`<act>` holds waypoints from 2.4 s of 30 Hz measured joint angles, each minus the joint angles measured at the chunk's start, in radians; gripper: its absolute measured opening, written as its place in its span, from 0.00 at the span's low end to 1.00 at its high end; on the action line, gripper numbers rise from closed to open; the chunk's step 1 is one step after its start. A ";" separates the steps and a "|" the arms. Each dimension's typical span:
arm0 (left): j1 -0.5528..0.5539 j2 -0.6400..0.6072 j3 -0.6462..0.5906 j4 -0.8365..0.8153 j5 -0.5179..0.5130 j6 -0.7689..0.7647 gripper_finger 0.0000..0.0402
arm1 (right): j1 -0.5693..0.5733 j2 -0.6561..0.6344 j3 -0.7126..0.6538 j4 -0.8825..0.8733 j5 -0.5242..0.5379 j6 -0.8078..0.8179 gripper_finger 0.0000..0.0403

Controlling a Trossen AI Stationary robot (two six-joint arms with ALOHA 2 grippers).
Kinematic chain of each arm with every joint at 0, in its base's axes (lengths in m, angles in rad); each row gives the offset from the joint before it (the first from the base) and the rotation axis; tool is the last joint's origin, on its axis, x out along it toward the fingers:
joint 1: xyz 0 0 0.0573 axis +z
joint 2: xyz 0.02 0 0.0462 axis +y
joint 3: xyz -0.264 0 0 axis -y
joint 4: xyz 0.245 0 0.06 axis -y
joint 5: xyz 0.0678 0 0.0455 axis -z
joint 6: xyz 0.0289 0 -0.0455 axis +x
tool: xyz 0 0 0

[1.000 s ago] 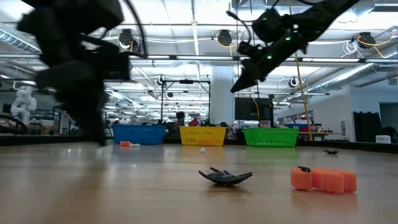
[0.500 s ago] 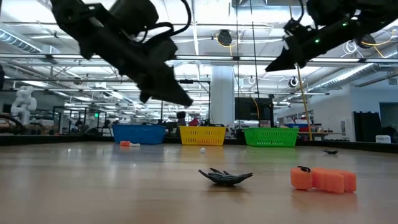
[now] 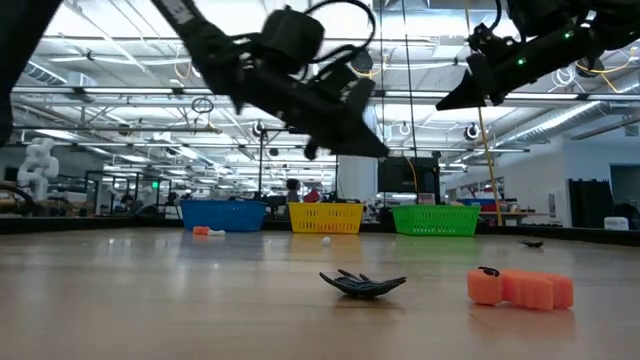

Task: Sort Halloween decoration
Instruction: Put the white bone toy into the green bin, then put the black spider toy into the blue bin

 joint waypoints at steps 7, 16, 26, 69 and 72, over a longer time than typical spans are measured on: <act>0.066 0.167 0.221 0.002 0.041 -0.011 0.00 | 0.000 0.000 0.000 0.002 0.000 -0.002 0.00; 0.144 0.371 0.510 -0.081 0.029 0.004 0.00 | 0.000 0.000 0.000 0.009 0.001 -0.006 0.00; 0.231 0.546 0.800 -0.239 0.075 -0.012 0.00 | 0.000 0.000 0.000 0.010 0.002 -0.013 0.00; 0.164 0.542 0.690 0.049 0.118 0.064 0.00 | 0.000 0.000 0.000 0.009 -0.001 -0.037 0.00; 0.150 0.542 0.632 0.164 0.141 0.018 0.00 | 0.000 0.000 0.000 0.008 0.000 -0.035 0.00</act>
